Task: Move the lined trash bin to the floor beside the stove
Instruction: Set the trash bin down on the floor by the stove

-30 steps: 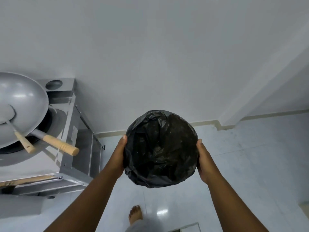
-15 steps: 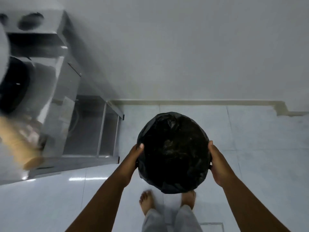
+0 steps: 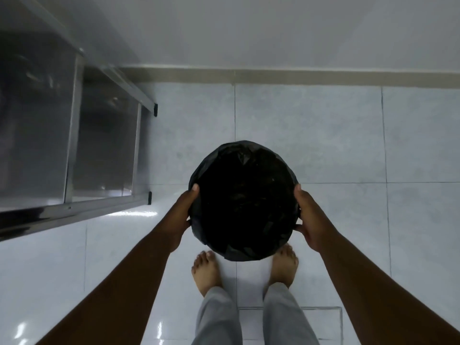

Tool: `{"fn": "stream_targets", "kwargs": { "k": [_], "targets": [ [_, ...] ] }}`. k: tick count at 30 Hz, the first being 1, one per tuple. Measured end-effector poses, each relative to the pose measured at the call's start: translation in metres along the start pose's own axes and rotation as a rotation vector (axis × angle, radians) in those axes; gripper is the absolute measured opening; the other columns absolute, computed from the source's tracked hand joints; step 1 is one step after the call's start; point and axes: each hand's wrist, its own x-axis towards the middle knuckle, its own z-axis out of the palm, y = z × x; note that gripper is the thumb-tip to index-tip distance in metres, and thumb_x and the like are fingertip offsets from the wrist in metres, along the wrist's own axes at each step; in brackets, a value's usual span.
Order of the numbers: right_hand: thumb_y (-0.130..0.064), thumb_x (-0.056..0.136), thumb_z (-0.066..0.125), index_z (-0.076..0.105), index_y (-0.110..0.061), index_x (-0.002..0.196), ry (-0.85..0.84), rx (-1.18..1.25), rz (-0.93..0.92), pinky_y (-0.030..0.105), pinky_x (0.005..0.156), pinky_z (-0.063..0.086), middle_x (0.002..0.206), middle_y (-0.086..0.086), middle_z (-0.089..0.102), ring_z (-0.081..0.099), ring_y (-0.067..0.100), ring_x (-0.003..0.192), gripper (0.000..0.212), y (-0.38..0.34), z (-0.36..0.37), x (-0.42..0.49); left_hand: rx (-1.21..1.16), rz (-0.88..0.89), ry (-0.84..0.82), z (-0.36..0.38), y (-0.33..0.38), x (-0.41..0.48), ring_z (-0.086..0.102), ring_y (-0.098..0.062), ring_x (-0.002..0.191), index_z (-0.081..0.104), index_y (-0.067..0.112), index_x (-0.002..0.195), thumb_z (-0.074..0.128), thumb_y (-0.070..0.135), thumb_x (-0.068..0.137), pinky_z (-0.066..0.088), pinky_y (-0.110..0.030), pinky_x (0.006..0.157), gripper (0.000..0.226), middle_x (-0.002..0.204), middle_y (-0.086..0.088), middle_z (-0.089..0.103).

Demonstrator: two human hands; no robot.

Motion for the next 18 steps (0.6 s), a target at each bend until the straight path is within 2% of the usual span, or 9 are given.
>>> {"fn": "stream_targets", "kwargs": {
  "k": [3, 7, 9, 12, 15, 18],
  "targets": [
    [-0.058, 0.097, 0.026, 0.047, -0.047, 0.118, -0.012, -0.012, 0.008, 0.040, 0.094, 0.044, 0.110, -0.025, 0.054, 0.050, 0.011, 0.113, 0.032, 0.010, 0.001, 0.009, -0.011, -0.029, 0.026, -0.003, -0.011, 0.009, 0.037, -0.016, 0.136, 0.037, 0.037, 0.142, 0.039, 0.068, 0.076, 0.034, -0.036, 0.101, 0.073, 0.144, 0.010, 0.042],
    [-0.061, 0.095, 0.028, 0.039, -0.037, 0.140, -0.023, -0.023, -0.009, 0.040, 0.099, 0.043, 0.144, -0.007, 0.046, 0.042, 0.023, 0.135, 0.052, 0.020, 0.004, 0.016, -0.019, -0.050, 0.046, -0.006, -0.023, 0.015, 0.035, -0.019, 0.139, 0.036, 0.035, 0.141, 0.040, 0.067, 0.076, 0.035, -0.036, 0.102, 0.072, 0.151, 0.005, 0.039],
    [-0.064, 0.092, 0.029, 0.034, -0.035, 0.146, -0.016, -0.023, -0.023, 0.039, 0.101, 0.043, 0.153, -0.002, 0.039, 0.039, 0.026, 0.140, 0.061, 0.024, 0.006, 0.018, -0.041, -0.048, 0.050, -0.009, -0.028, 0.016, 0.034, -0.021, 0.141, 0.034, 0.034, 0.145, 0.040, 0.067, 0.077, 0.035, -0.036, 0.102, 0.076, 0.150, 0.006, 0.039],
    [-0.071, 0.086, 0.031, 0.033, -0.036, 0.148, 0.002, 0.019, -0.022, 0.044, 0.108, 0.039, 0.156, -0.001, 0.037, 0.037, 0.026, 0.142, 0.072, 0.031, 0.007, 0.018, -0.078, -0.012, 0.062, -0.014, -0.038, 0.015, 0.032, -0.020, 0.143, 0.032, 0.035, 0.147, 0.035, 0.069, 0.080, 0.032, -0.037, 0.108, 0.076, 0.152, 0.009, 0.037],
    [-0.075, 0.082, 0.032, 0.044, -0.037, 0.140, 0.074, 0.115, 0.013, 0.048, 0.109, 0.038, 0.148, -0.003, 0.045, 0.040, 0.025, 0.139, 0.070, 0.043, 0.006, 0.013, -0.149, -0.060, 0.216, -0.014, -0.054, 0.008, 0.023, -0.020, 0.148, 0.024, 0.033, 0.151, 0.034, 0.075, 0.077, 0.018, -0.044, 0.120, 0.086, 0.161, 0.003, 0.023],
    [-0.071, 0.084, 0.037, 0.040, -0.017, 0.146, 0.116, 0.354, 0.170, 0.048, 0.104, 0.042, 0.146, 0.009, 0.049, 0.049, 0.031, 0.130, 0.082, 0.066, 0.005, 0.003, -0.346, -0.210, 0.324, -0.005, -0.077, -0.011, 0.022, -0.025, 0.148, 0.017, 0.022, 0.154, 0.034, 0.073, 0.084, 0.017, -0.046, 0.119, 0.088, 0.163, -0.004, 0.019]
  ]
}}
